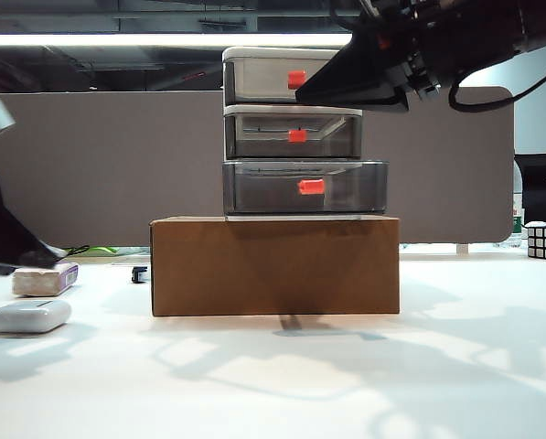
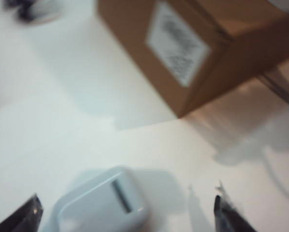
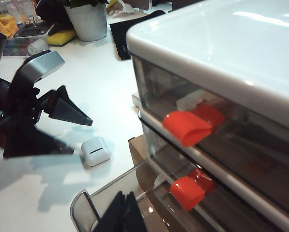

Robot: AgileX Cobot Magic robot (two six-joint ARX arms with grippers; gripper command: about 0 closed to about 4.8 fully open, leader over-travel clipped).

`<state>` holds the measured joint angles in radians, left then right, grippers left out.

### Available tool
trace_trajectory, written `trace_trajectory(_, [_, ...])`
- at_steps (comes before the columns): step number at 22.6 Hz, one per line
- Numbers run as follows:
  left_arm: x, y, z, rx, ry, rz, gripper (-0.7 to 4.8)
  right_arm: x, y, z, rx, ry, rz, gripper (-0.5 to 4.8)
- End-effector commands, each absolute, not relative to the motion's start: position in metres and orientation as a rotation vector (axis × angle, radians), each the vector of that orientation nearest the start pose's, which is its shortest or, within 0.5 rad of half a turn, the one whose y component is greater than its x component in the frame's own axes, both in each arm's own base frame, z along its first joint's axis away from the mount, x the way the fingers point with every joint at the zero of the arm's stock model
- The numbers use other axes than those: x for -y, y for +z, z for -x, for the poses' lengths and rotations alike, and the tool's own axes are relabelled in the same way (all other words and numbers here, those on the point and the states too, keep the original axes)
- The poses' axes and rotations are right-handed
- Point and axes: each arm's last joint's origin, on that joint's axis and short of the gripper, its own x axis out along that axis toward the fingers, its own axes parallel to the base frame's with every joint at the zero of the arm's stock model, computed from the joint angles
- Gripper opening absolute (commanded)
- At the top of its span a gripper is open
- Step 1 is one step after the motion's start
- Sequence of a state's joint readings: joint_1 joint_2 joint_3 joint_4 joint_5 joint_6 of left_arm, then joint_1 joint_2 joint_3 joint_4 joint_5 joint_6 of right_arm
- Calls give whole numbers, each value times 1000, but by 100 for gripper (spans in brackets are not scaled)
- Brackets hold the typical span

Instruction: Open the third layer of the drawer on the table, pick up the earphone case on the table and put it in, and finally close the drawer.

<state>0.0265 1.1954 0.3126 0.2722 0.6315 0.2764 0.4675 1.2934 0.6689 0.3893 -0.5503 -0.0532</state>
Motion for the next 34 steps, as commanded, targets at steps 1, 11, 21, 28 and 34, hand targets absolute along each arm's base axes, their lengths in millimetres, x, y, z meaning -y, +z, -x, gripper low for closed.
trace_trajectory(1, [12, 149, -205, -428, -640, -311, 448, -136, 244, -235, -205, 1023, 42, -5])
trace_trajectory(11, [12, 134, -235, -588, -715, -299, 447, -135, 239, -234, -247, 1022, 42, -5])
trace_trajectory(21, [15, 114, -234, -650, -814, -308, 429, -135, 237, -234, -260, 1025, 59, -5])
trace_trajectory(28, [27, 104, -232, -707, -848, -323, 374, -135, 237, -234, -261, 1025, 59, -5])
trace_trajectory(34, [32, 101, -229, -759, -843, -346, 299, -135, 236, -233, -274, 1025, 58, -5])
